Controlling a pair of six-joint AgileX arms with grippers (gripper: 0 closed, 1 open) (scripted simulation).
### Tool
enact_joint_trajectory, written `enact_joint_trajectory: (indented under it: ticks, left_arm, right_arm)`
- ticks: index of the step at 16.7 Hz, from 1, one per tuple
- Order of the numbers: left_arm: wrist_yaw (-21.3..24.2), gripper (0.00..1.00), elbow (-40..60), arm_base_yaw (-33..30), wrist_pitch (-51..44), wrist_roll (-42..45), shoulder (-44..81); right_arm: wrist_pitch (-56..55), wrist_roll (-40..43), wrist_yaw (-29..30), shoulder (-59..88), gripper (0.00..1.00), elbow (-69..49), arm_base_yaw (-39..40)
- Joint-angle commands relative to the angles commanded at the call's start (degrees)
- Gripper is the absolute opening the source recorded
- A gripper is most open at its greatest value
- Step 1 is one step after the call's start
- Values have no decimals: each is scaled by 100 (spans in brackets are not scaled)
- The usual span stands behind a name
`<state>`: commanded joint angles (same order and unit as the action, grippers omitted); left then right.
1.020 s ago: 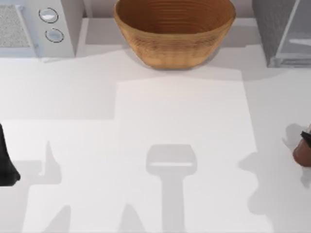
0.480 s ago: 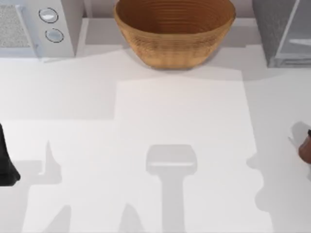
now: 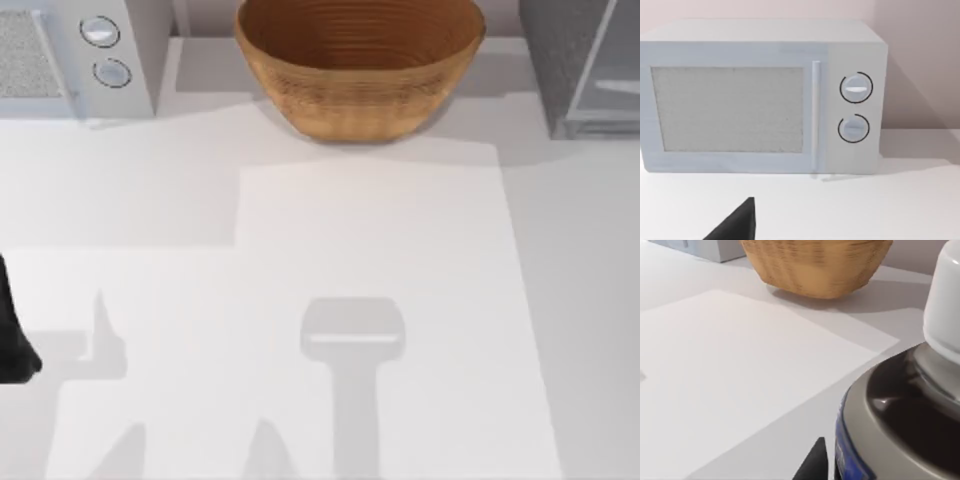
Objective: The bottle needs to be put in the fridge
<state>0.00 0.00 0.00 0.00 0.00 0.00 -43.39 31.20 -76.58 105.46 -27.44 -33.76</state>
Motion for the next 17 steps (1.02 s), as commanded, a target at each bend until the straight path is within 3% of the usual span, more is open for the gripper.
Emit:
enact_joint_trajectory:
  ticks: [4, 8, 14, 17]
  left_arm:
    - [0, 100, 0, 0, 0, 0, 0]
    - [0, 100, 0, 0, 0, 0, 0]
    - [0, 100, 0, 0, 0, 0, 0]
    - [0, 100, 0, 0, 0, 0, 0]
  right_arm:
    - [1556, 779, -391, -456, 1, -408, -462]
    - [2166, 1154, -544, -694, 1, -603, -684]
    - [2223, 1089, -468, -783, 1, -325, -419]
    - [2458, 657, 78, -1333, 1, -93, -119]
